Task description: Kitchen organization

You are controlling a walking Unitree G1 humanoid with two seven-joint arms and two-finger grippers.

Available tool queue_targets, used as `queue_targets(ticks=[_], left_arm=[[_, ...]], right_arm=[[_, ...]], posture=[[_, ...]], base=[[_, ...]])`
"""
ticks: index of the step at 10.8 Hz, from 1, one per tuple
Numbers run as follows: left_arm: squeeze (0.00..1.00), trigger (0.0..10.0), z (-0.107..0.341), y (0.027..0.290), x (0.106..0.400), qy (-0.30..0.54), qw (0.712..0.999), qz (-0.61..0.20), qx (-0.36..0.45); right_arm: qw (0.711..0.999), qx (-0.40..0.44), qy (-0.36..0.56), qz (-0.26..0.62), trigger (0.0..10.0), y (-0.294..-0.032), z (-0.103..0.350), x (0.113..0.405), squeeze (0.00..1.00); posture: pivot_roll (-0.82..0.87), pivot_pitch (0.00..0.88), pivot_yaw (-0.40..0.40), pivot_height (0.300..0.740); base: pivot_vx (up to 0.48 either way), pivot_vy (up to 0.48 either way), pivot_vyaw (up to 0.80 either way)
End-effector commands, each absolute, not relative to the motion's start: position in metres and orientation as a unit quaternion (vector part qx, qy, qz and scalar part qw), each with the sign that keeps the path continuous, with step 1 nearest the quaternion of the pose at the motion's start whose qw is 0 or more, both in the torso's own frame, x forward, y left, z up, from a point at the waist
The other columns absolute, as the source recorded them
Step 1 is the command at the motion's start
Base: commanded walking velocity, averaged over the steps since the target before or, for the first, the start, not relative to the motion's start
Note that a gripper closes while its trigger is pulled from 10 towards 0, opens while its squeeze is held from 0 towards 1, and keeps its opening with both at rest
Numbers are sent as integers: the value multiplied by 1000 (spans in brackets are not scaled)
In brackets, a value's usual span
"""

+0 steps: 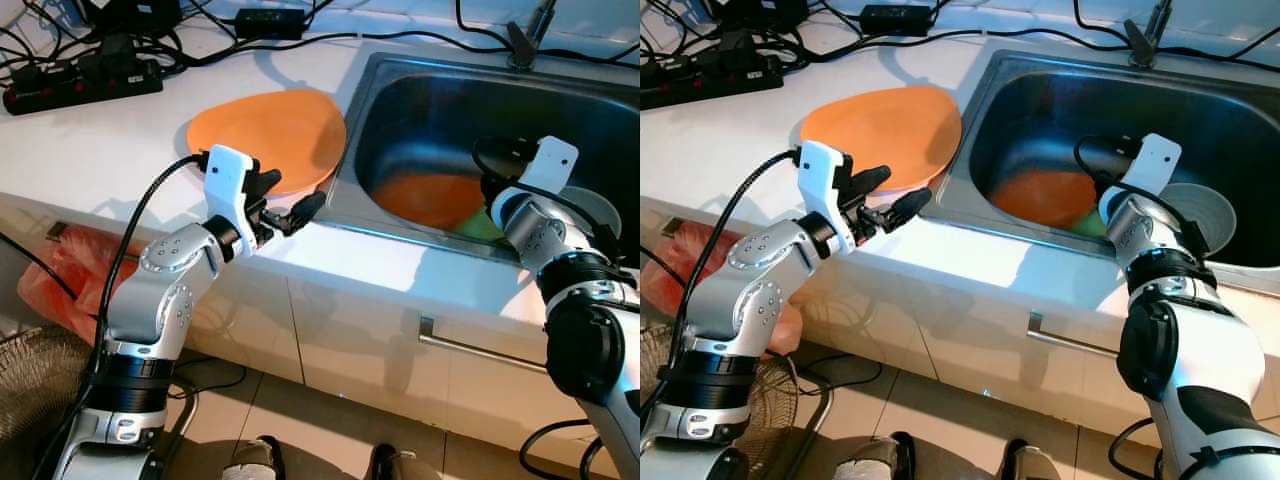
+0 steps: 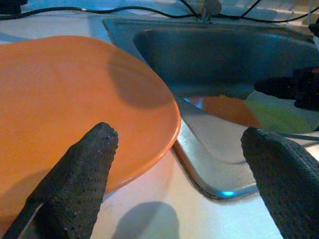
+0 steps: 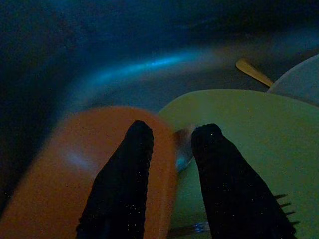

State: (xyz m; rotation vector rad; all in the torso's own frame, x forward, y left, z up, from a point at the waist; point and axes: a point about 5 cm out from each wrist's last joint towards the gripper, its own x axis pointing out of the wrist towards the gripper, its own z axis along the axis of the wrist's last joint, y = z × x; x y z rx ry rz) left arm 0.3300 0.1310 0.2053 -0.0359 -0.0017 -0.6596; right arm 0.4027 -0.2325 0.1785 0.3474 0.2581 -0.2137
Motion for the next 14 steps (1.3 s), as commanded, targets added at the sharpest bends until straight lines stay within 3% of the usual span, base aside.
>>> queue_targets(ticks=[1,6,9,12,14], left_arm=[[1000,10000,209,133,331,0,945,-326,-17],[1000,10000,230,147,334,-58,965,-256,-24],[1000,10000,247,169,330,-123,974,-180,-55],[1000,10000,255,204,334,-168,980,-55,-90],[1000,10000,238,229,340,-125,982,36,-135]], right_arm=[[967,179,151,-105,10000,-230,169,401,1000],[983,157,90,-29,10000,-204,205,414,1000],[991,104,8,85,10000,-160,226,413,1000],[984,126,-11,125,10000,-135,223,401,1000],[975,136,-4,177,10000,-126,222,389,1000]], posture=[[152,199,53,740],[137,174,38,740],[128,154,27,740],[117,145,25,740],[115,142,24,740]], base=[[0,0,0],[0,0,0],[0,0,0],[0,0,0],[0,0,0]])
